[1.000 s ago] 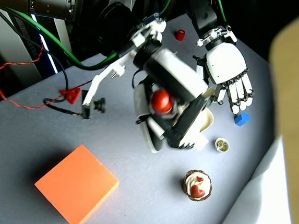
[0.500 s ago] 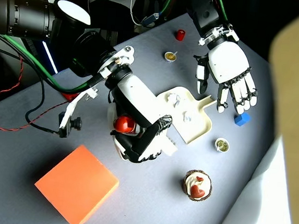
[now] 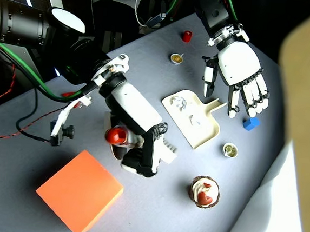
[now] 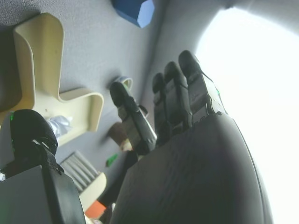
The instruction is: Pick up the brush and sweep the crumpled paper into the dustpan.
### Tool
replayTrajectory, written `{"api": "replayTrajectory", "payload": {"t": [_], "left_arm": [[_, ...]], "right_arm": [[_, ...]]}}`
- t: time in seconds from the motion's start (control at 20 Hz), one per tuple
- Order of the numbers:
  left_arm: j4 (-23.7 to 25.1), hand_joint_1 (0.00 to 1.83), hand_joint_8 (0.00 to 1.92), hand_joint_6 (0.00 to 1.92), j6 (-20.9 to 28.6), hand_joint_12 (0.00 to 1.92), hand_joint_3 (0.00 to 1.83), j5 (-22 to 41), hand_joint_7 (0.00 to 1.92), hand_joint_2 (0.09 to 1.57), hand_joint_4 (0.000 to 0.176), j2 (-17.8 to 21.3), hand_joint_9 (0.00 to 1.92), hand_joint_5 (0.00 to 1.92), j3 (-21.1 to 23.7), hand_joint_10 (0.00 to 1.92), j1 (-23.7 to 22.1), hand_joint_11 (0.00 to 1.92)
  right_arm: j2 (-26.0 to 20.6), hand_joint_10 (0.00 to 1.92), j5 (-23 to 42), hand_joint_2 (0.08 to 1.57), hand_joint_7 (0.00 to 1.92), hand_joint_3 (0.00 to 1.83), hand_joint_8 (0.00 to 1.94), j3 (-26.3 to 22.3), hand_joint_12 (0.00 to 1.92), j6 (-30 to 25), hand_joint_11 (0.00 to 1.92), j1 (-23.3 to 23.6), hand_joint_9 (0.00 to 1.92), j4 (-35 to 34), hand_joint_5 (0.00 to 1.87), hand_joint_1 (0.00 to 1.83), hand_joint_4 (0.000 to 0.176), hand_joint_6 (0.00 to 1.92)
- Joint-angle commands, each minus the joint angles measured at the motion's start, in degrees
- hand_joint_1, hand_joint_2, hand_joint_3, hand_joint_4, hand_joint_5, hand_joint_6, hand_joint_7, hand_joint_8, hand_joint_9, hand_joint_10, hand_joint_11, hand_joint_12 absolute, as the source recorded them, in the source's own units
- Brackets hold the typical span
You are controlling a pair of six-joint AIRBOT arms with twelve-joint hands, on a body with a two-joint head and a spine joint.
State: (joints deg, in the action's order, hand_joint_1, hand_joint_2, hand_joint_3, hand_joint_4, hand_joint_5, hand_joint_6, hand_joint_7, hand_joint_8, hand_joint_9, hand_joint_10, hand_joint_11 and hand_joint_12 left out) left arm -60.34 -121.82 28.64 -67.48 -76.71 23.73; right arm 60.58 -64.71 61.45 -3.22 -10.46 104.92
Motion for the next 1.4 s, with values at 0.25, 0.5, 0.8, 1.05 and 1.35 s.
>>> {"api": "replayTrajectory", "payload": {"t": [0.25,0.5,0.8,1.05,1.35], "left_arm": [[1.30,0.94,0.00,0.01,-2.64,0.34,0.00,2.37,0.25,0.95,0.090,2.45,0.19,0.72,0.73,0.00,-5.03,0.06],[0.37,0.93,0.00,0.01,-3.50,0.33,0.00,2.30,0.24,0.96,0.094,3.60,0.17,0.71,3.10,0.00,-7.83,0.06],[1.58,0.88,0.00,0.00,-2.04,0.35,0.00,0.81,0.20,0.99,0.118,4.35,0.15,0.50,5.30,0.00,-9.93,0.00],[0.34,0.73,0.00,0.00,-2.29,0.50,0.00,2.10,0.20,0.99,0.152,4.90,0.19,0.37,7.02,0.00,-10.75,0.00],[0.49,0.67,0.00,0.00,-2.31,0.55,0.00,1.43,0.17,0.94,0.100,6.03,0.20,0.14,7.04,0.00,-10.67,0.00]], "right_arm": [[-1.52,0.01,-3.41,0.73,0.19,0.00,0.01,0.11,0.20,0.26,0.04,-0.12,0.16,5.19,0.19,0.69,0.000,0.00],[-3.39,0.00,-2.27,0.71,0.08,0.00,0.00,0.35,0.01,0.26,0.00,-0.19,0.01,0.66,0.16,0.65,0.000,0.00],[-10.45,0.00,13.59,0.79,0.02,0.02,0.00,-3.08,0.01,-10.43,0.02,4.98,0.02,0.86,0.00,0.51,0.000,0.00],[-13.61,0.00,22.00,0.79,0.01,0.01,0.00,-4.29,0.00,-11.12,0.01,5.49,0.00,3.38,0.02,0.66,0.000,0.01],[-20.40,0.00,30.50,0.82,0.03,0.01,0.00,-8.64,0.02,-9.35,0.05,6.24,0.00,-4.38,0.00,0.66,0.000,0.00]]}}
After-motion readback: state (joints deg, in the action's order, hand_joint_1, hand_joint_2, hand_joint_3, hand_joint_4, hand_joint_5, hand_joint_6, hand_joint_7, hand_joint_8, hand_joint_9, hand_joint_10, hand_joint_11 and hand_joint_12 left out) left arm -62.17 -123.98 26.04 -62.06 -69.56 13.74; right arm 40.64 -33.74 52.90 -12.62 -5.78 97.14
